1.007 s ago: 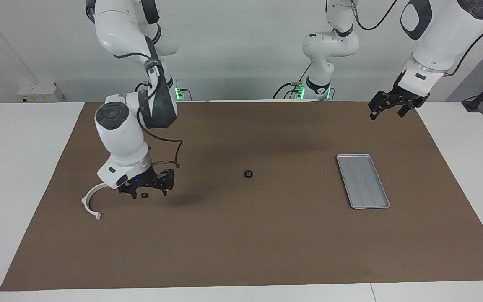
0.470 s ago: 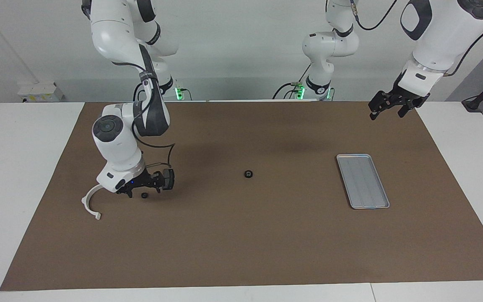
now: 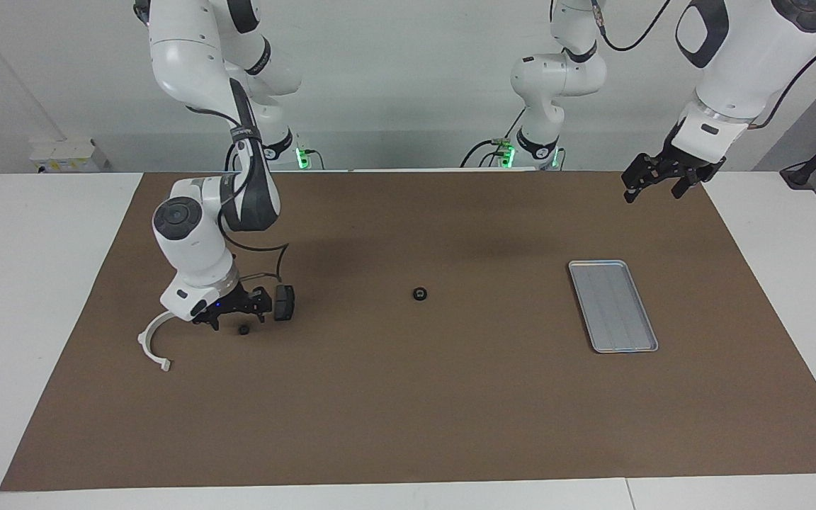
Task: Pick bearing gear from pile to tray
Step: 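Move the left gripper from the tray toward the black part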
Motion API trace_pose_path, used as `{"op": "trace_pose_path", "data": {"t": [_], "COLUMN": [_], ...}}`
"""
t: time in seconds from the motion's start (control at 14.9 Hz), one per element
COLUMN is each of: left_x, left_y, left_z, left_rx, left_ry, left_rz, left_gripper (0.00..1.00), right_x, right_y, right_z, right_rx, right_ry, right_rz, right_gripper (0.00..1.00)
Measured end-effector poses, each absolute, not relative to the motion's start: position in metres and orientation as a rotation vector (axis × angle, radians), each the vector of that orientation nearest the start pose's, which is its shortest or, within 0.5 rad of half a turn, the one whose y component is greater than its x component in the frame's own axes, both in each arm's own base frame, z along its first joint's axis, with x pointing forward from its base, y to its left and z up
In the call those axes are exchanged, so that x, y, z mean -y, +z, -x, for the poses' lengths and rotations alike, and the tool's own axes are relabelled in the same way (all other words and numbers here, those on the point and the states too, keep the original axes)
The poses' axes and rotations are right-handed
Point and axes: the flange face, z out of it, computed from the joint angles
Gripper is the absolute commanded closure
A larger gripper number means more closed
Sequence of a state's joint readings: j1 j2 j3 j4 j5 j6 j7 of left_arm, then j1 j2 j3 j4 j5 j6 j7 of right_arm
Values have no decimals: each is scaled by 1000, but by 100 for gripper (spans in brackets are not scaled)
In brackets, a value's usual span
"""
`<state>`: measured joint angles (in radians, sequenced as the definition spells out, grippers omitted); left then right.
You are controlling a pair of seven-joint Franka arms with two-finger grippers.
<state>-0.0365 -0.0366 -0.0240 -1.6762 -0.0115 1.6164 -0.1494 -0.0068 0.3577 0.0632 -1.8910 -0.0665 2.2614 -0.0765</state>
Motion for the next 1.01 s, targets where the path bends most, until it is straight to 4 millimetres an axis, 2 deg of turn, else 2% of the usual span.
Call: {"op": "trace_pose_path", "data": {"t": [0.2,0.47,0.6,0.87,0.94,1.01], "left_x": [58,107,138,218,231,240], "left_y": [583,563,544,495,483,473], "left_z": [-544,-545,-549,-555,-557,-558], "left_rx": [146,179,181,194,191,190], "left_ry": [21,28,38,32,35,45], "left_rz": [3146,3143,3141,3143,3143,3142], "left_gripper": [0,0,0,0,0,0], "right_x": [-32,-32,-31,-21,-20,-20], "right_y": [310,298,296,289,288,288], "right_z": [-624,-620,-620,-620,-620,-621], "right_rx": [273,274,271,247,246,246], "right_ry": [-41,-42,-35,-27,-37,-44], "right_rz": [3158,3156,3156,3157,3157,3157], "right_gripper": [4,5,6,23,31,48]}}
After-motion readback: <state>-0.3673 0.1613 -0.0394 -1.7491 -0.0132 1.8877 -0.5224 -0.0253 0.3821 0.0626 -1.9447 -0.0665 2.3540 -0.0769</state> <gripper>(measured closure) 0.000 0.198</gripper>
